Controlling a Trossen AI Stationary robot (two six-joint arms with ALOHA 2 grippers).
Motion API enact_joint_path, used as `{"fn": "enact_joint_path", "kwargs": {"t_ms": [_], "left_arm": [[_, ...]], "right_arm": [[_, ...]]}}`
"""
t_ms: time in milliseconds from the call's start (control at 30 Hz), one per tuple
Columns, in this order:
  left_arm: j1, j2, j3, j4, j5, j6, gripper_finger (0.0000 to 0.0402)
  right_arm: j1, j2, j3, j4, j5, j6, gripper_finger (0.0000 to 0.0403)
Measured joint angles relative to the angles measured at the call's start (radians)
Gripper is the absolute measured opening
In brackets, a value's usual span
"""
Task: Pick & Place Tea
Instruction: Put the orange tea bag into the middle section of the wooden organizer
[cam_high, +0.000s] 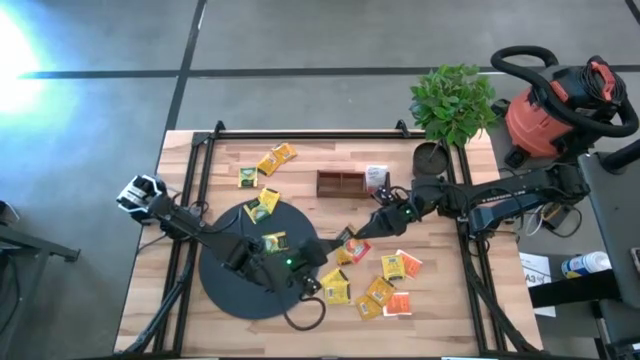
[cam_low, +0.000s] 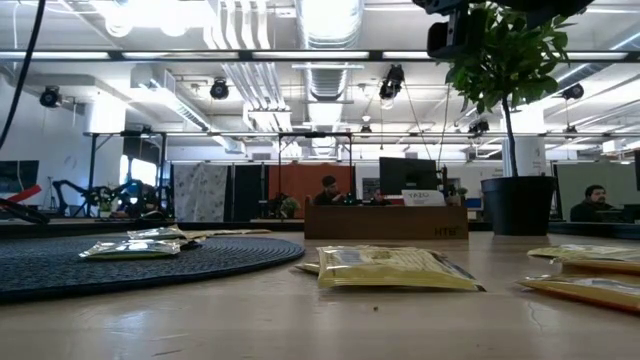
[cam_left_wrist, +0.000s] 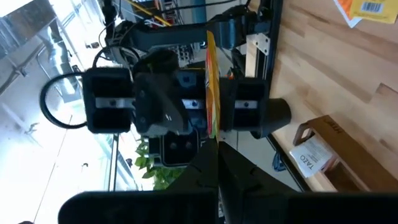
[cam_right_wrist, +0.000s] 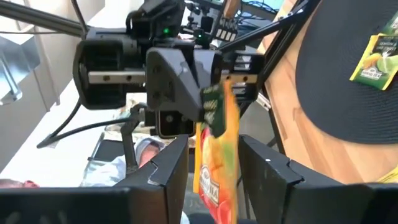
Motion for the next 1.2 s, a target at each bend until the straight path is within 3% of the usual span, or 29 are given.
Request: {"fn": "enact_joint_path", "kwargs": {"t_ms": [233, 600, 833, 1033, 1200], "left_arm": [[0.009, 0.003, 0.000, 0.007, 0.025, 0.000, 0.0000], [0.010, 0.003, 0.000, 0.014, 0.031, -0.047, 0.0022], [0.011, 0.003, 0.000, 0.013, -0.005, -0.134, 0.0043], [0.012, -0.003, 0.000, 0.013, -0.181, -0.388, 0.0049], [0.012, -0.047, 0.001, 0.013, -0.351, -0.897, 0.0049]], "right_arm": [[0.004, 0.000, 0.000, -0.001, -0.002, -0.027, 0.0107], [0.004, 0.000, 0.000, -0.007, -0.002, -0.114, 0.0015], [0.004, 0.000, 0.000, -0.012, 0.002, -0.200, 0.0010], [0.004, -0.001, 0.000, -0.037, 0.090, -0.300, 0.0009], [0.004, -0.001, 0.000, -0.040, 0.173, -0.373, 0.0009]]}}
